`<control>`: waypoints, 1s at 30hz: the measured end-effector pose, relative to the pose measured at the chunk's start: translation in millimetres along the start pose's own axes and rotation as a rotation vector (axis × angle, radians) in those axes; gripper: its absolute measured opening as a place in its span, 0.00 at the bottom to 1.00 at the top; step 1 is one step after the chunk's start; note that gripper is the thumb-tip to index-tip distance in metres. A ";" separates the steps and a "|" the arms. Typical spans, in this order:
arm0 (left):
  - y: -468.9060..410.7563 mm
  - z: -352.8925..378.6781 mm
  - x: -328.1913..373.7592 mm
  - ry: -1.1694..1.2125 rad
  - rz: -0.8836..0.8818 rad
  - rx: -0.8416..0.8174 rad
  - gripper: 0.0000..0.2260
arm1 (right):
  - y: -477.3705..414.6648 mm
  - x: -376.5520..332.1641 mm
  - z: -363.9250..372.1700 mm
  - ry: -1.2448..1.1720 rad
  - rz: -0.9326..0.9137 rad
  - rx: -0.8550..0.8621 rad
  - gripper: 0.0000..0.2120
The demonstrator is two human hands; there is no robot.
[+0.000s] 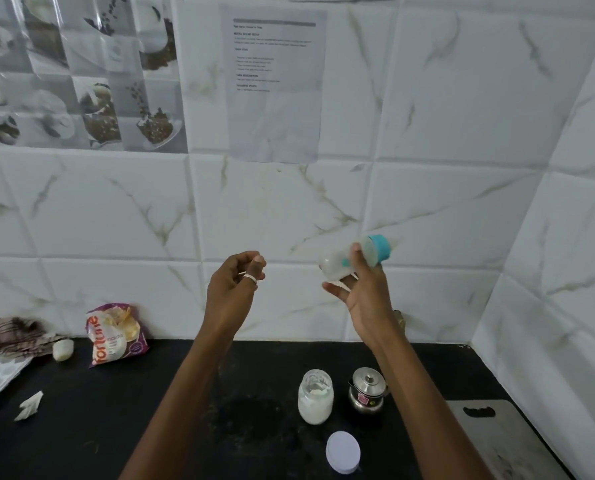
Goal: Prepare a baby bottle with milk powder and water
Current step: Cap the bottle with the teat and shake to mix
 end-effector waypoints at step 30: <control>-18.8 -16.7 -16.9 0.061 -0.056 0.025 0.05 | -8.7 27.4 38.8 0.315 -0.001 -0.151 0.26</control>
Point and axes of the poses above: each hand's wrist, its own y-axis away from the middle knuckle, its own z-axis out of the palm, x = y × z, the point moved 3 cm from there along -y, towards the middle knuckle, and after that the axes turned 5 degrees about x, right-handed, at the moved point
